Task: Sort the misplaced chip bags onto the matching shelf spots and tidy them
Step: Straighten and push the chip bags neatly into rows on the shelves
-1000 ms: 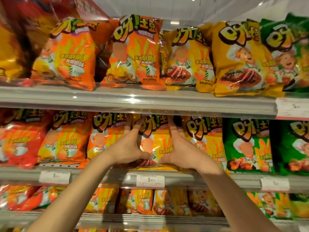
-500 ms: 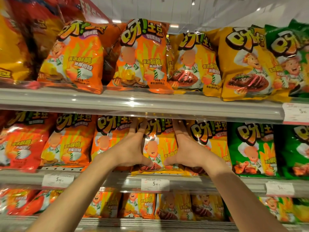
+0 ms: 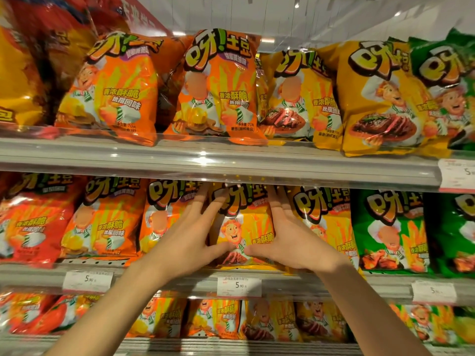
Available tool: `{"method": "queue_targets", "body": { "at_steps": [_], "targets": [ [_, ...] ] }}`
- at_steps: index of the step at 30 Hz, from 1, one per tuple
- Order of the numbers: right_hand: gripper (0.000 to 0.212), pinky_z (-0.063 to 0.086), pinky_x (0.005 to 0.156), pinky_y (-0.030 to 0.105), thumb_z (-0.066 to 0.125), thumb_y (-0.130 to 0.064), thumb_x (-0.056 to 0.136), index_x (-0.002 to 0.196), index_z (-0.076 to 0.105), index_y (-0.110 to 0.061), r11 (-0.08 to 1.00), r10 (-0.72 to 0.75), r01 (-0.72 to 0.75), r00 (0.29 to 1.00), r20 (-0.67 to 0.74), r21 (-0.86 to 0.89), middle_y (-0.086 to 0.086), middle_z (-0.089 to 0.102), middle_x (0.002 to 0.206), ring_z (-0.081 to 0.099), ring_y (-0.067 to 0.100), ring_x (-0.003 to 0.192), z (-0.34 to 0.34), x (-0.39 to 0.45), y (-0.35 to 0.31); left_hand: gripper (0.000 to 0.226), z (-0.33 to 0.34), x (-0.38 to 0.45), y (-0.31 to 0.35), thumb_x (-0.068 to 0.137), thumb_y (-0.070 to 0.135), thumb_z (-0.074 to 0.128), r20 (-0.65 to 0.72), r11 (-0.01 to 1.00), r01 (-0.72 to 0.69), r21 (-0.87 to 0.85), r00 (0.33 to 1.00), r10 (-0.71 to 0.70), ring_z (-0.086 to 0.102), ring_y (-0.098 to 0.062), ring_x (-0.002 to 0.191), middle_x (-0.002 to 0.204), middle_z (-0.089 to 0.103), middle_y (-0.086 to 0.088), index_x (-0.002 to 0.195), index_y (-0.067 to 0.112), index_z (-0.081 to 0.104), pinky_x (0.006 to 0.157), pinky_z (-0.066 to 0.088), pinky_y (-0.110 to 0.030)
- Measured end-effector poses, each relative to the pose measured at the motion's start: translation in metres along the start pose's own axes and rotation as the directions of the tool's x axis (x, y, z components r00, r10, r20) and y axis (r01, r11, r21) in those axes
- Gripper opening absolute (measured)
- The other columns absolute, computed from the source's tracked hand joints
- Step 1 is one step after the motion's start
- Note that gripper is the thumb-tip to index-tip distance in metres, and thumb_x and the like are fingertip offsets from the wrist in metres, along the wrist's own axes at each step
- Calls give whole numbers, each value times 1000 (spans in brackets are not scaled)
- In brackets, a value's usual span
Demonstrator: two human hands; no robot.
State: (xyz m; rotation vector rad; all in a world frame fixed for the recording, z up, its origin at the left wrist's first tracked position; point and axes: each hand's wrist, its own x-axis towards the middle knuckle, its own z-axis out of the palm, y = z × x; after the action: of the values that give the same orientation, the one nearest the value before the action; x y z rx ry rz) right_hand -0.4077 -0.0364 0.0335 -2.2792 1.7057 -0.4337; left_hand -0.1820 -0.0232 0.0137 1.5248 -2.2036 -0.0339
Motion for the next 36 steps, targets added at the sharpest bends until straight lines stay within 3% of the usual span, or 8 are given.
{"method": "queue_targets", "body": {
  "at_steps": [3,5,8,13,26,30,33,36],
  "targets": [
    [97,16,124,41,41,-79,90,160,1,-25,993,-74,55,980,-184,-103,5,10,166,9,25,154,15,-7,-11,55,6,-12,-20,99,51,42,-311,985,-22,172,947,76,42,-34,132,141,47,-15,144,19,47,101,41,-46],
    [80,6,125,45,25,-74,97,159,8,-27,971,-159,100,949,-272,-219,8,18,164,11,28,152,29,-2,-23,50,13,-10,-32,100,42,38,-396,969,62,237,917,38,49,-38,120,131,55,-18,135,12,57,96,40,-48],
    [73,-1,125,55,19,-70,100,159,19,-28,940,-219,119,929,-298,-321,10,27,164,15,31,154,48,15,-38,56,24,-4,-44,102,47,31,-366,945,168,282,929,-56,44,-39,133,144,51,-18,142,16,53,109,34,-54],
    [76,9,119,68,16,-73,98,153,40,-28,935,-182,56,922,-340,-350,9,50,151,32,35,148,63,30,-40,63,34,2,-64,103,56,27,-305,928,155,339,951,-48,11,-28,155,166,22,-10,156,23,34,123,13,-56],
    [75,7,117,71,14,-70,100,161,22,-28,948,-70,-76,896,-438,-309,12,20,168,6,36,156,86,36,-54,68,37,-2,-64,102,60,21,-322,914,171,369,946,-47,9,-31,155,167,12,-14,159,23,22,123,10,-57],
    [73,5,119,68,14,-67,101,155,34,-22,964,-100,-19,897,-431,-265,9,27,165,11,33,156,82,34,-51,64,35,-5,-61,103,56,22,-325,925,184,333,943,-70,18,-31,154,166,22,-13,157,23,30,123,12,-56],
    [71,1,124,57,14,-63,101,156,29,-20,985,-136,71,879,-457,-157,4,25,165,7,26,156,72,25,-41,57,30,-7,-54,103,49,30,-384,948,178,264,921,-66,33,-34,145,156,40,-15,148,18,46,120,21,-53],
    [64,16,123,51,21,-57,102,148,40,-16,989,-142,102,832,-536,-104,8,43,151,29,28,145,56,12,-20,50,27,-6,-36,100,41,41,-474,974,109,200,880,-1,49,-38,122,130,55,-18,134,9,57,101,37,-47]
  ]
}}
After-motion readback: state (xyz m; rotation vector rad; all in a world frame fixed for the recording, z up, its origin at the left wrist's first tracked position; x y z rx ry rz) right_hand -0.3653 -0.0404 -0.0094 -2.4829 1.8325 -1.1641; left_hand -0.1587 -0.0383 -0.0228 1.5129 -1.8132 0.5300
